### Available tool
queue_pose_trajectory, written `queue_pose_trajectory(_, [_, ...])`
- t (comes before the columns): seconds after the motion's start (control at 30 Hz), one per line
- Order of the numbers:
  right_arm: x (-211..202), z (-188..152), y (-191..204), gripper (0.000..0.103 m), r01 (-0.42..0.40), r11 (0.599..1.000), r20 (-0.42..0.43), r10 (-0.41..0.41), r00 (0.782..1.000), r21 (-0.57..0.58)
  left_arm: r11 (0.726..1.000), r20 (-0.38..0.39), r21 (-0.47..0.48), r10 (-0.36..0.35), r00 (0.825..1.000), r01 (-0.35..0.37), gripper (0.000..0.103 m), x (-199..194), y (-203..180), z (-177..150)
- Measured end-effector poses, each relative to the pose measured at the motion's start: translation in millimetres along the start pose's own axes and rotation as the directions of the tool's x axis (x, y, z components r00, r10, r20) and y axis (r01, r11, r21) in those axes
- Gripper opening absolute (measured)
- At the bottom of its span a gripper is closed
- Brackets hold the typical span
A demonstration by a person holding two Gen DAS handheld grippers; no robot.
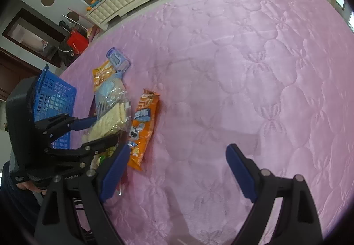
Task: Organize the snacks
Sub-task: 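Grasp the large cracker pack with the left tool and lift it, then grasp the green-edged cracker pack with the right tool while the left tool holds its cracker pack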
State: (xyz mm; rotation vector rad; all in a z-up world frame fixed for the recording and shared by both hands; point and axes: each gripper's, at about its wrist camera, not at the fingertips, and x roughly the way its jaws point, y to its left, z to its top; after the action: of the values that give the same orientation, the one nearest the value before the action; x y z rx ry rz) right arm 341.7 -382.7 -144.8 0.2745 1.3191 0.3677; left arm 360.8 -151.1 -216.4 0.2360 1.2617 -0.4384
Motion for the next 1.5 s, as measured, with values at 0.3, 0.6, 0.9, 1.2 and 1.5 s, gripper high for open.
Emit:
queue_pose_trajectory(0.3, [1, 11, 21, 0.091, 0.005, 1.000, -0.001, -0.005, 1.000, -0.021, 1.000, 0.045, -0.012, -0.012, 0.999, 0.012, 0.048, -35, 0, -14])
queue_pose_trajectory(0.6, [8, 12, 52, 0.091, -0.002, 0.999, -0.007, 0.002, 1.000, -0.055, 0.999, 0.095, -0.041, -0.002, 0.995, 0.006, 0.048, -68, 6, -27])
queue_pose_trajectory(0.9, [7, 3, 94, 0.091, -0.015, 0.981, -0.001, 0.015, 1.000, -0.193, 0.996, 0.189, -0.072, 0.067, 0.980, -0.054, 0.048, -116, 13, -62])
queue_pose_trajectory(1.2, [29, -35, 158, 0.091, 0.011, 0.827, -0.046, -0.044, 0.998, -0.562, 0.983, 0.284, -0.146, 0.150, 0.947, -0.112, 0.048, -162, 15, -129])
queue_pose_trajectory(1.5, [67, -67, 194, 0.091, 0.012, 0.612, -0.069, -0.108, 0.992, -0.791, 0.921, 0.291, -0.347, 0.282, 0.914, -0.174, 0.048, -165, 19, -195])
